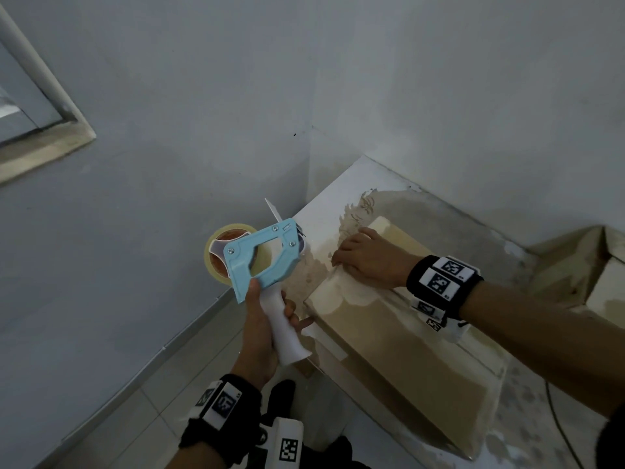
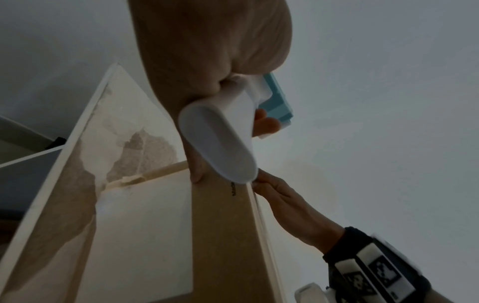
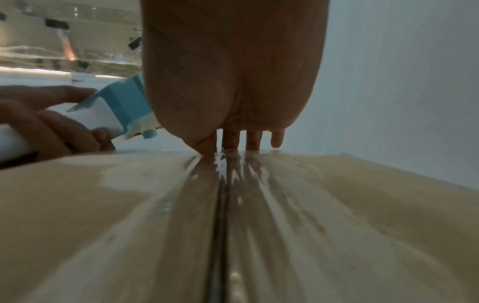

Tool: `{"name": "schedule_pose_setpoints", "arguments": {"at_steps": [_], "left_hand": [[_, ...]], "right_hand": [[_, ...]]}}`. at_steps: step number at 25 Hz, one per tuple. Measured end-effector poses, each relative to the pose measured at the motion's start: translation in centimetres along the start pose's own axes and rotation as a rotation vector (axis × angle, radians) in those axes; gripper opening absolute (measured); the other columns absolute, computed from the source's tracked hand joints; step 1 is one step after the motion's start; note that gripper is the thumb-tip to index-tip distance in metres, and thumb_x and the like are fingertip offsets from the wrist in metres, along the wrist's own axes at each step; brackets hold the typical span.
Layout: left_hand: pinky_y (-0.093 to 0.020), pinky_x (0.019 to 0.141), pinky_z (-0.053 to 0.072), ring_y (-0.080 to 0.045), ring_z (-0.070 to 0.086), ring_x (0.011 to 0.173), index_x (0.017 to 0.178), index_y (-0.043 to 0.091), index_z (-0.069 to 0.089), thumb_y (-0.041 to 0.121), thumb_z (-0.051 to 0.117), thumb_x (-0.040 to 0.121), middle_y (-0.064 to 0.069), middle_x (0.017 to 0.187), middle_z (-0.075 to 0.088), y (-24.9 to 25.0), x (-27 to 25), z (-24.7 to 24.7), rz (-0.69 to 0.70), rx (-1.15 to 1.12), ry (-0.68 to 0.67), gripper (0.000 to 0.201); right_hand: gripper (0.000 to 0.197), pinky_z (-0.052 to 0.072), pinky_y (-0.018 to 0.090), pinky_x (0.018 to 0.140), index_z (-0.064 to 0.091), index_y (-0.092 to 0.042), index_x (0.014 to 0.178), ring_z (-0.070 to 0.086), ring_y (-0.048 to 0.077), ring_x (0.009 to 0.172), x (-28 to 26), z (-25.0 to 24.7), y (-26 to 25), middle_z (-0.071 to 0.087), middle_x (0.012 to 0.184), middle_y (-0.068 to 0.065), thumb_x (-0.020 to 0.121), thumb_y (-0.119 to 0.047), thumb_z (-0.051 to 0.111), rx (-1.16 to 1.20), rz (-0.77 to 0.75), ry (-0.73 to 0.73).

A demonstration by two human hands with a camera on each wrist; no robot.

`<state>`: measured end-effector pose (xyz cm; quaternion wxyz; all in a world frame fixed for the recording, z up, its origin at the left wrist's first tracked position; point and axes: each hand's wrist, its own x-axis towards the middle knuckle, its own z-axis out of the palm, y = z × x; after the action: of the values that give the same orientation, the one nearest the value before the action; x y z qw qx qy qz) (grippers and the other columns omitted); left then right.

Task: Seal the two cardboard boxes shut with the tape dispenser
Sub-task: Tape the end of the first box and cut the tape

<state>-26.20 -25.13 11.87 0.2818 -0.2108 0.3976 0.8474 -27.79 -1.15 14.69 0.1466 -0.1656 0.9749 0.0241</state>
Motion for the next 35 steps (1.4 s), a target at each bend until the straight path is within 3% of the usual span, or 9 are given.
{"name": "schedule_pose_setpoints", "arguments": {"at_steps": [3, 8, 13, 20, 24, 27, 29, 32, 35], "left_hand": [[-0.038, 0.07, 0.042, -0.012, 0.044, 0.035, 0.082, 0.01, 0.054, 0.053, 0.038, 0.093, 0.0, 0.045, 0.045, 0.1, -0.1, 0.1, 0.002, -0.009, -0.022, 0.047], [-0.035, 0.066, 0.04, -0.011, 0.043, 0.035, 0.08, 0.011, 0.052, 0.057, 0.043, 0.088, 0.001, 0.043, 0.045, 0.0, 0.4, -0.3, -0.007, 0.009, -0.037, 0.048], [-0.032, 0.058, 0.051, -0.011, 0.044, 0.039, 0.091, 0.011, 0.055, 0.061, 0.055, 0.067, 0.001, 0.049, 0.042, -0.3, 0.7, -0.6, -0.024, 0.028, -0.057, 0.056], [-0.021, 0.044, 0.044, -0.01, 0.045, 0.037, 0.098, 0.012, 0.054, 0.067, 0.057, 0.075, 0.002, 0.046, 0.046, -0.1, 0.4, -0.4, -0.012, 0.009, -0.085, 0.059], [-0.031, 0.06, 0.047, -0.01, 0.048, 0.043, 0.109, 0.012, 0.052, 0.062, 0.051, 0.077, 0.001, 0.058, 0.049, 0.7, 0.8, -1.8, -0.015, 0.107, -0.036, 0.06], [-0.028, 0.049, 0.053, -0.01, 0.044, 0.037, 0.094, 0.013, 0.053, 0.063, 0.052, 0.068, 0.0, 0.052, 0.043, 1.9, 0.4, -2.1, 0.01, 0.126, -0.044, 0.056], [-0.033, 0.054, 0.055, -0.01, 0.046, 0.036, 0.083, 0.014, 0.051, 0.062, 0.05, 0.078, 0.002, 0.047, 0.045, 2.3, 0.4, -2.0, 0.013, 0.13, -0.027, 0.048], [-0.027, 0.049, 0.052, -0.01, 0.049, 0.035, 0.082, 0.015, 0.049, 0.056, 0.034, 0.094, 0.001, 0.05, 0.046, 2.5, 1.4, -2.1, 0.042, 0.159, 0.026, 0.046], [-0.014, 0.035, 0.037, -0.008, 0.04, 0.03, 0.076, 0.017, 0.044, 0.057, 0.037, 0.094, 0.004, 0.042, 0.042, 2.3, 2.2, -0.9, 0.044, 0.202, 0.009, 0.044]], "right_hand": [[0.035, 0.021, 0.05, 0.114, 0.056, -0.03, 0.129, 0.047, 0.024, 0.129, -0.2, -0.6, -0.1, 0.058, 0.132, -0.002, 0.102, -0.027, 0.035, 0.032, -0.002, -0.013], [0.057, 0.016, 0.056, 0.117, 0.052, -0.043, 0.131, 0.041, 0.025, 0.135, -0.7, -0.7, -1.3, 0.056, 0.133, -0.005, 0.092, -0.049, 0.01, 0.059, 0.016, -0.072], [0.038, 0.006, 0.058, 0.119, 0.051, -0.042, 0.132, 0.03, 0.027, 0.144, -0.7, -0.9, -3.6, 0.051, 0.14, -0.004, 0.102, -0.048, 0.029, 0.108, 0.04, -0.128], [0.047, 0.001, 0.062, 0.118, 0.057, -0.041, 0.129, 0.025, 0.034, 0.146, -1.0, -0.3, -9.5, 0.048, 0.145, 0.004, 0.096, -0.058, 0.027, 0.064, 0.027, -0.174], [0.033, 0.0, 0.064, 0.117, 0.057, -0.034, 0.13, 0.026, 0.037, 0.145, -0.5, 0.4, -10.8, 0.051, 0.14, 0.009, 0.1, -0.034, 0.042, 0.021, 0.051, -0.126], [0.037, -0.004, 0.061, 0.117, 0.052, -0.024, 0.134, 0.018, 0.036, 0.148, -0.7, 0.9, -11.2, 0.045, 0.145, 0.011, 0.098, -0.019, 0.046, -0.054, 0.033, -0.142], [0.037, -0.005, 0.058, 0.118, 0.054, -0.02, 0.133, 0.016, 0.037, 0.149, -0.7, 0.6, -11.4, 0.044, 0.148, 0.013, 0.098, -0.022, 0.045, -0.06, 0.006, -0.121], [0.041, 0.002, 0.056, 0.121, 0.049, -0.025, 0.138, 0.016, 0.032, 0.15, -2.1, -0.4, -11.3, 0.038, 0.154, 0.008, 0.098, -0.034, 0.044, 0.127, 0.071, -0.034], [0.059, 0.031, 0.059, 0.113, 0.041, -0.029, 0.143, 0.035, 0.033, 0.144, -7.0, 1.1, -11.9, 0.042, 0.153, 0.008, 0.089, -0.051, 0.048, 0.136, 0.252, 0.144]]}}
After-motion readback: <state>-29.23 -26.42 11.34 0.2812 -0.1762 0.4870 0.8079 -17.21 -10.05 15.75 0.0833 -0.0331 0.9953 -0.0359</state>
